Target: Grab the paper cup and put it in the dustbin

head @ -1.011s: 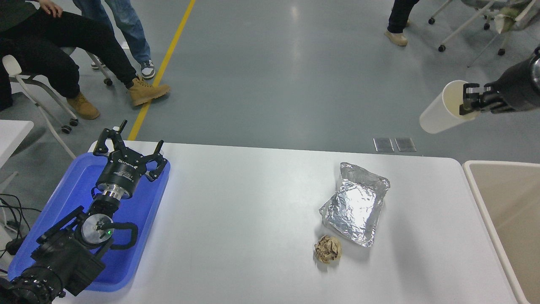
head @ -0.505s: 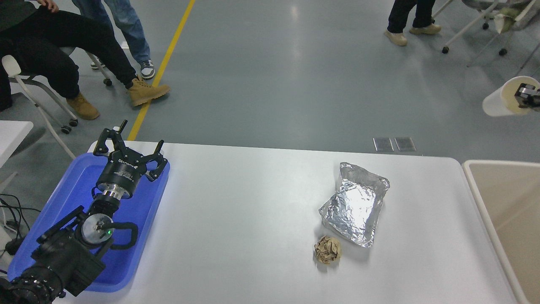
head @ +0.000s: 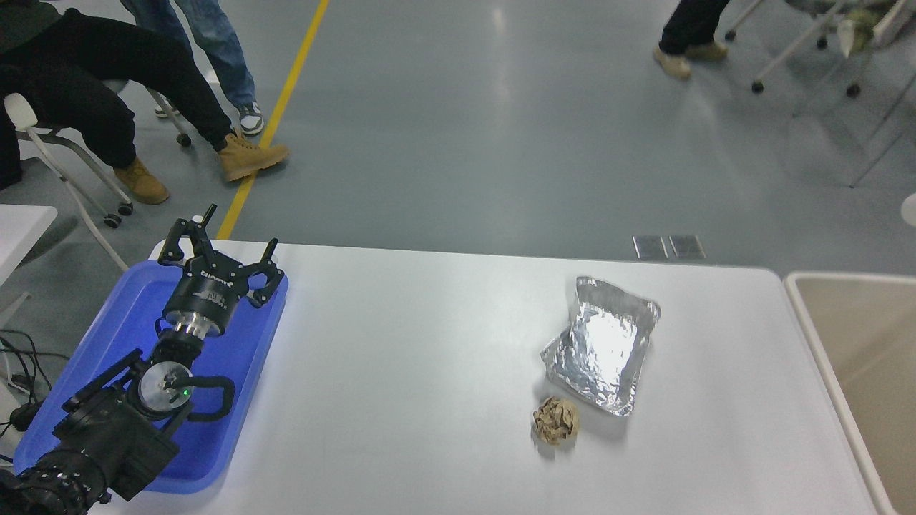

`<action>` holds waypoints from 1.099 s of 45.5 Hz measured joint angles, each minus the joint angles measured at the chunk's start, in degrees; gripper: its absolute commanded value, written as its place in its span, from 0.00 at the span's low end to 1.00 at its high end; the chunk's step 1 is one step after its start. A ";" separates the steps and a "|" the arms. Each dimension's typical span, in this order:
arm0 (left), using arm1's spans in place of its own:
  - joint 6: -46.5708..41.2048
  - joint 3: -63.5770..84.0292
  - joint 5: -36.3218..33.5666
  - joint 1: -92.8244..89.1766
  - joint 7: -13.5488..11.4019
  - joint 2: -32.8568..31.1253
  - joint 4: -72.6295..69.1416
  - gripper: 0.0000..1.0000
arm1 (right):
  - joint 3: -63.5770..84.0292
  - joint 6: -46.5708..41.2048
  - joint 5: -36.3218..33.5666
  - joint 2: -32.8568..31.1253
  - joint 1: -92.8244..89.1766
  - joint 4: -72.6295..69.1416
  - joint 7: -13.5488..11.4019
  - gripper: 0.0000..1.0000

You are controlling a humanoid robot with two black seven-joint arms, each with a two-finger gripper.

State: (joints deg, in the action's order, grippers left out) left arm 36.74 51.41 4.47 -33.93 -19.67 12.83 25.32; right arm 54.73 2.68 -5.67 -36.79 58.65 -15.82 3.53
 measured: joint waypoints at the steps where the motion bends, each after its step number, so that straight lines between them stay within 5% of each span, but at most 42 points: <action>1: 0.00 0.00 0.01 0.00 0.00 0.00 0.00 1.00 | -0.76 0.33 -0.11 0.05 -1.00 0.48 -0.05 0.00; 44: 0.00 -0.02 0.00 0.03 0.00 0.00 -0.01 1.00 | -19.93 7.79 -0.63 6.27 -24.00 6.02 -0.19 0.00; 50: 0.00 -0.01 0.00 0.03 0.00 0.00 -0.01 1.00 | -20.17 7.92 -0.59 6.48 -24.26 6.06 -0.19 0.50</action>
State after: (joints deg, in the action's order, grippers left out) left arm 36.74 51.39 4.48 -33.90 -19.67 12.83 25.31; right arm 34.56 10.60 -6.25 -30.30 34.38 -9.76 3.34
